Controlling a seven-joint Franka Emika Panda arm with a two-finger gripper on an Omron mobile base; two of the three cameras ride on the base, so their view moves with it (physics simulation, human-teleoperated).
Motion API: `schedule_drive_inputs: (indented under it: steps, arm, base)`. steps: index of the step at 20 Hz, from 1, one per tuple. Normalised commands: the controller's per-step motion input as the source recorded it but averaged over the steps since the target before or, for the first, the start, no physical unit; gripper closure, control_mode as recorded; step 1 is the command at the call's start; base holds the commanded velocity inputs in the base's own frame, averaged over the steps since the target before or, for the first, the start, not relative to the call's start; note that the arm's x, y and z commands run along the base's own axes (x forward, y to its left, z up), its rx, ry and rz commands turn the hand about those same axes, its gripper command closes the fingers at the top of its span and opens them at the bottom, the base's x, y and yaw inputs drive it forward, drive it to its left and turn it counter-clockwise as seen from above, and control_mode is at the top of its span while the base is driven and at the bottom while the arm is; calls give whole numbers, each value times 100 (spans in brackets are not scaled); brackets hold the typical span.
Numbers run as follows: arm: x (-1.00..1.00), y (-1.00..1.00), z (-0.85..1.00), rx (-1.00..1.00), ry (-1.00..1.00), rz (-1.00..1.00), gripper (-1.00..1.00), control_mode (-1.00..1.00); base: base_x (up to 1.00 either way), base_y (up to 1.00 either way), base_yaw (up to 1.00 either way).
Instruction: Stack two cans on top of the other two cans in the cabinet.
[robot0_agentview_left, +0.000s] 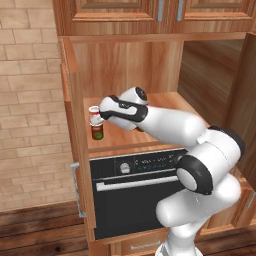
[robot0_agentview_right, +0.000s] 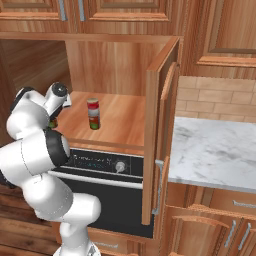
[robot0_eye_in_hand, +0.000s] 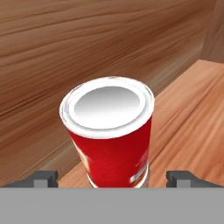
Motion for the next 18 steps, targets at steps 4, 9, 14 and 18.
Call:
schedule_drive_inputs:
  steps: [4, 9, 14, 18]
  arm:
    - [-22, -13, 0, 0, 0, -1, -100, -100]
    - [-25, -19, 0, 0, 0, -5, -100, -100]
    - [-35, -35, 2, 0, 0, -7, -100, -100]
    - [-46, -43, 3, 0, 0, -22, -100, -100]
  base:
    - [0, 0, 0]
    - [0, 0, 0]
    - [0, 0, 0]
    - [0, 0, 0]
